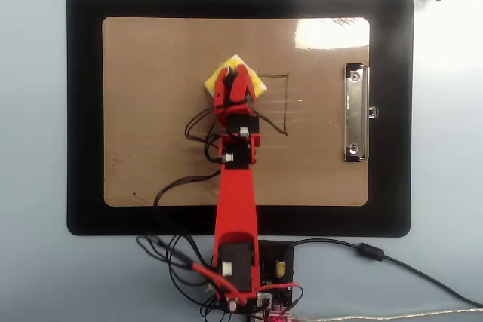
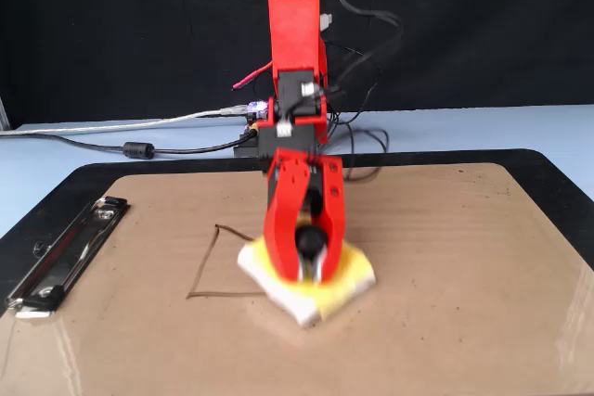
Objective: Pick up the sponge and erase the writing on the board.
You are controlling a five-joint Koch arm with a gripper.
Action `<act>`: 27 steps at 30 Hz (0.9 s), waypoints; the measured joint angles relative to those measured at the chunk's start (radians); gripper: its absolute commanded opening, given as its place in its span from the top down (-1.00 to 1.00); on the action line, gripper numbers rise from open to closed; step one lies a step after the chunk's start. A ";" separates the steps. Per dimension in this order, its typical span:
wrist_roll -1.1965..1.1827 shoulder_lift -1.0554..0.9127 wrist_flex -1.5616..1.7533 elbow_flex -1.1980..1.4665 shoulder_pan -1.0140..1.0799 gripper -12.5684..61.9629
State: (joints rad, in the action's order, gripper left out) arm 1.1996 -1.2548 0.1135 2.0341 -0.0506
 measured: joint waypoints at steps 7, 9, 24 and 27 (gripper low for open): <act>0.009 -0.436 -0.026 0.408 -0.112 0.88; 0.009 -0.368 -0.044 0.325 -0.112 0.88; 0.020 -0.563 -0.104 0.476 -0.123 0.88; 0.018 -0.293 -0.100 0.178 -0.086 0.88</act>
State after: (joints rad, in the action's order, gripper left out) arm 1.2180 -1.5478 0.0138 2.2120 -0.1365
